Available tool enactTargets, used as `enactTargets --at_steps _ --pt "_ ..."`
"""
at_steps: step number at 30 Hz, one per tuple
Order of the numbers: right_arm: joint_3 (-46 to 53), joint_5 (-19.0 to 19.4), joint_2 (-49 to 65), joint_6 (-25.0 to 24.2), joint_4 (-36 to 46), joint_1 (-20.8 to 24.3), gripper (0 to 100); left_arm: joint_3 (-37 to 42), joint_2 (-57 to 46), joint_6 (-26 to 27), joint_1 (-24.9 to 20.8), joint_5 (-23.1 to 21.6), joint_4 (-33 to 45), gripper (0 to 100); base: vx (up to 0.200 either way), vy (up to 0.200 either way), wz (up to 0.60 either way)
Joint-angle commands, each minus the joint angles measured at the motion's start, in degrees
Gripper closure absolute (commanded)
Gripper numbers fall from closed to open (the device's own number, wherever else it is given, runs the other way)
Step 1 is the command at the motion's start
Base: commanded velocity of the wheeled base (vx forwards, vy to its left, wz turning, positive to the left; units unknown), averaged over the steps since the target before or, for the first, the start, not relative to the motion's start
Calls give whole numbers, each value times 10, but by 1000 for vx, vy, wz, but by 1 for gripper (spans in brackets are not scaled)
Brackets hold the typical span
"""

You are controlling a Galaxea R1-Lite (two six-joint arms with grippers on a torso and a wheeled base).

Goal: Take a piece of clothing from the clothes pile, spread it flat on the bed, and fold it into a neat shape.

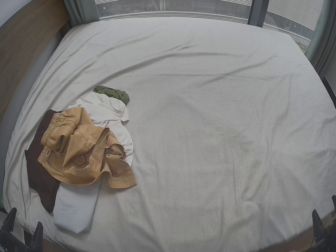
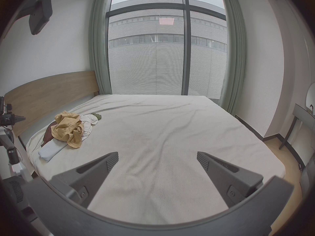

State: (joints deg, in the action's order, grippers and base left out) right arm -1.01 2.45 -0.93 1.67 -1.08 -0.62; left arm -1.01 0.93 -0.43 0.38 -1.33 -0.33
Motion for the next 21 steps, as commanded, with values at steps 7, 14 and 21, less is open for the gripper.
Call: enactTargets --at_steps 7,14,21 --pt "-167 11 -201 -17 -108 48 0 10 -9 -1 0 1 0 0 0 0 0" --pt "-156 37 -309 -83 -113 136 0 10 -9 3 -1 0 0 0 0 0 0" --pt "-203 82 -407 -154 -116 162 0 10 -9 3 -1 0 0 0 0 0 0"
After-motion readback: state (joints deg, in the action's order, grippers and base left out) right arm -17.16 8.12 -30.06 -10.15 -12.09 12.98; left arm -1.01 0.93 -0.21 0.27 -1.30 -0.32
